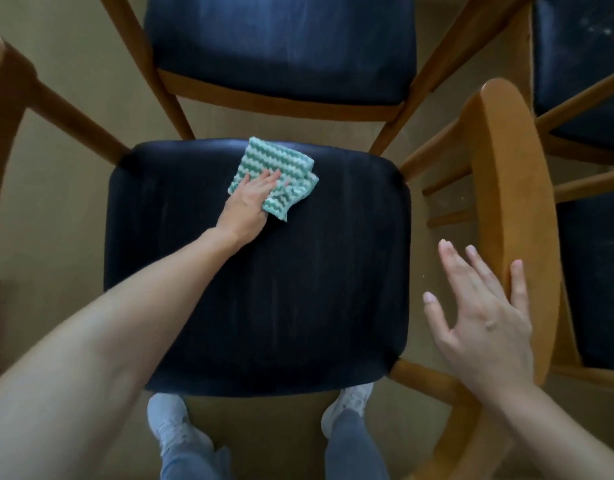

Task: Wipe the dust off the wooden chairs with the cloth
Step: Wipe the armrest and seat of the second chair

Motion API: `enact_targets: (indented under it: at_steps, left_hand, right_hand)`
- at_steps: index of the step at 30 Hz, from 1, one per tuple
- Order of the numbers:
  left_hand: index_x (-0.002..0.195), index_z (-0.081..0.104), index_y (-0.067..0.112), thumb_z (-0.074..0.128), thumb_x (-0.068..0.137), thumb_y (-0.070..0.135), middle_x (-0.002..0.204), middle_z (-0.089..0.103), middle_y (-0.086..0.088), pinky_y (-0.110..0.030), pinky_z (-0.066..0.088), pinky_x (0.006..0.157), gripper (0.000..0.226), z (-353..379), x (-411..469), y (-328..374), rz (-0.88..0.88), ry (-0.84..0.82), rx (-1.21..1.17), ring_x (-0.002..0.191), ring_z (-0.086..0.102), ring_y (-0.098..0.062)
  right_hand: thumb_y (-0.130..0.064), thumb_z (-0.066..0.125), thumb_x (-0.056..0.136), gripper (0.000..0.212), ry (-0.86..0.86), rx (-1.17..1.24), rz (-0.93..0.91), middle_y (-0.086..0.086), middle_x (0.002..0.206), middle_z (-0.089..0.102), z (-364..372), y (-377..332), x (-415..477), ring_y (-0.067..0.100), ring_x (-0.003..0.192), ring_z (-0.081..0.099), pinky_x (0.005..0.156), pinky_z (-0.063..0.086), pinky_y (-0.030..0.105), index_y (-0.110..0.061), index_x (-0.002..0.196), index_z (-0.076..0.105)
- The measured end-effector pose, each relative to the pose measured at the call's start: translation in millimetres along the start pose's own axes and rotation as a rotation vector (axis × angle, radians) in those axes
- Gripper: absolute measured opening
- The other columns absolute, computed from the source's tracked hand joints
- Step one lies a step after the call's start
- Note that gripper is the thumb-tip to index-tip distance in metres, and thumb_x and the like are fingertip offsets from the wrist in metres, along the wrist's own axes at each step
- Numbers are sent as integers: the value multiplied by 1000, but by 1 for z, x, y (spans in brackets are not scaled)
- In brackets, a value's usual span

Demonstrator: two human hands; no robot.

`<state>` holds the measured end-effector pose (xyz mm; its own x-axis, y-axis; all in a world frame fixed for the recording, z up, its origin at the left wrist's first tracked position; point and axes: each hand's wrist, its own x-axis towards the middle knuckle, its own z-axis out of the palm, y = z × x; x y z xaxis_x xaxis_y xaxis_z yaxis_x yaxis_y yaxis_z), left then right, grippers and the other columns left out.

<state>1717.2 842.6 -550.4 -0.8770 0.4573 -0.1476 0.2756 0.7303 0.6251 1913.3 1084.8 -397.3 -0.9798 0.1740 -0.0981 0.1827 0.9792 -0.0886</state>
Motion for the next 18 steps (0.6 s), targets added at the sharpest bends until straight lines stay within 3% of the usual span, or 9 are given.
enact_targets:
  at_steps: [5,9,11,13,15,18]
  left_hand:
    - [136,47,15,49,93,1,147,37,-3,-27,2,116,45,27,-87,14,18,-60,-69,141,24,-17]
    - [134,50,16,47,74,-17,145,38,-3,-22,-4,116,68,46,-168,26,32,-198,-104,140,28,-22]
    - [131,54,16,38,68,-8,144,41,-3,-20,-6,115,69,51,-207,36,50,-324,-97,138,31,-25]
    - [136,49,19,26,74,5,149,33,0,-21,-14,114,68,49,-223,46,65,-387,-44,141,19,-18]
    - [145,33,24,28,87,5,154,14,8,-21,-18,111,61,44,-224,50,63,-447,14,144,3,-8]
    - [146,29,27,37,88,-2,156,14,9,-21,-11,112,65,36,-230,53,68,-570,66,144,4,-5]
  right_hand:
    - [-43,34,90,61,1,-21,6,7,139,50,1,1,-2,16,134,31,116,-7,32,-15,143,37]
    - [-46,30,90,62,2,-24,14,7,141,48,1,0,-2,21,136,35,116,-2,36,-14,143,37]
    - [-46,29,90,63,0,-21,16,7,141,48,0,0,-2,22,136,35,116,-1,38,-14,143,38]
    - [-46,28,89,64,-3,-21,19,8,141,48,-1,0,-2,23,136,36,116,1,40,-14,143,38]
    - [-46,28,89,64,-8,-17,23,8,141,48,-1,-1,-3,24,136,36,116,3,43,-13,143,38]
    - [-46,28,90,64,-7,-10,21,9,142,47,-2,-1,-2,24,136,36,116,5,46,-13,143,39]
